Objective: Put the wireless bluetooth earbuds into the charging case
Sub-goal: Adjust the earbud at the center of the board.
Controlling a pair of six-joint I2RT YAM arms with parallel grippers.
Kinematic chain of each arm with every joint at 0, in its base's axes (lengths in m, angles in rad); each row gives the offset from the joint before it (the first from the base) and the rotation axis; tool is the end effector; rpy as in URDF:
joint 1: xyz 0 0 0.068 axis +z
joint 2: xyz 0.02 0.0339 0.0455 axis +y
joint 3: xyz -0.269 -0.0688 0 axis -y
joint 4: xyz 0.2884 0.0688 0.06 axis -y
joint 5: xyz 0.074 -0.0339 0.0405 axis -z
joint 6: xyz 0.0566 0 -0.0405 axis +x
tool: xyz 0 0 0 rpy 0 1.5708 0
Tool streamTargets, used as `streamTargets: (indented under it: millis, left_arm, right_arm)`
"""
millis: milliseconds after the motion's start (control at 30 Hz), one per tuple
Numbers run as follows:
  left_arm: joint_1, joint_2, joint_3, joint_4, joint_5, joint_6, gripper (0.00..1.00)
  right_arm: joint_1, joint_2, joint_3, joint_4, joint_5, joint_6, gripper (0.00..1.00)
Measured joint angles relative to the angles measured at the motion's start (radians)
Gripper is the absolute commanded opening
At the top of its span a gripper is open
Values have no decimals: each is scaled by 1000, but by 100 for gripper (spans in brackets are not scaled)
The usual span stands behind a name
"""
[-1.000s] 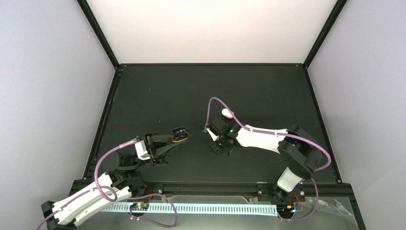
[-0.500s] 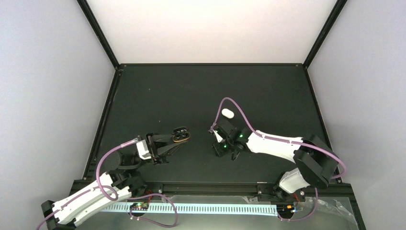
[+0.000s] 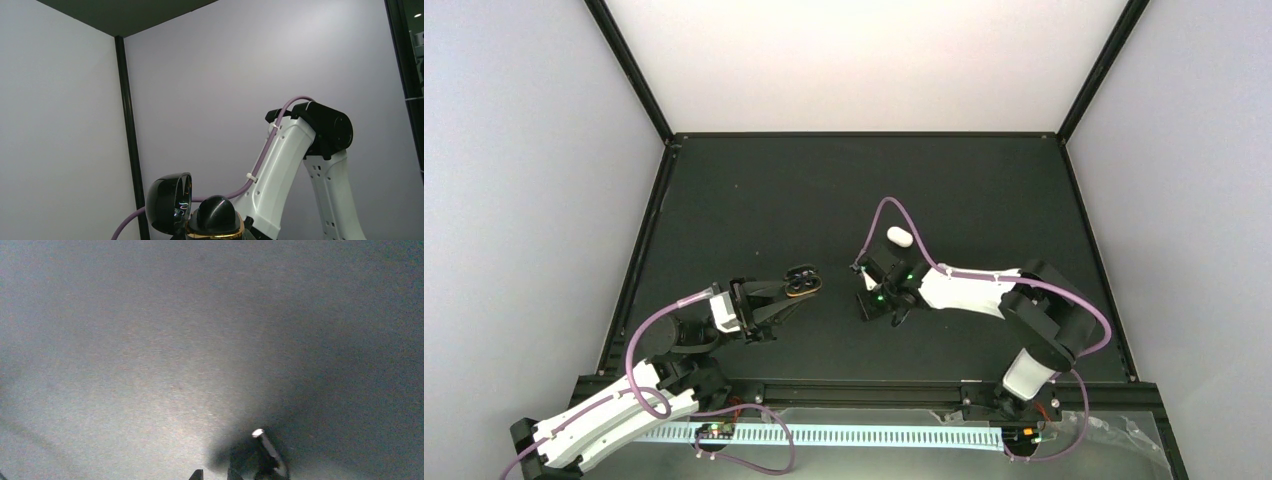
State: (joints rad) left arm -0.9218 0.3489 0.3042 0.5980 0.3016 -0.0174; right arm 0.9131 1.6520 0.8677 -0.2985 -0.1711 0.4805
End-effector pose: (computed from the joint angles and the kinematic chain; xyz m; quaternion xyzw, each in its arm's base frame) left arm 0.0875 -0.1432 0.3198 0.3284 0.3758 -0.4560 0.7369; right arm 0.2058 0.2822 0.1058 -0.2277 0.9399 0.2181 0.1314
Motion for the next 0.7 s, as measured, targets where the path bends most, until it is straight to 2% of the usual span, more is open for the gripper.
streamTargets:
  millis: [333,500,700]
  left_arm:
    - [0,0,0,0,0,0,1]
    - [0,0,0,0,0,1,2]
    - [0,0,0,0,0,5,2]
  right_arm:
    - [-56,-37,-54,2,55,27,13]
    - [-68,-62,-74,3,62,19,20]
    - [-89,-185,-101,-55,97,21,32]
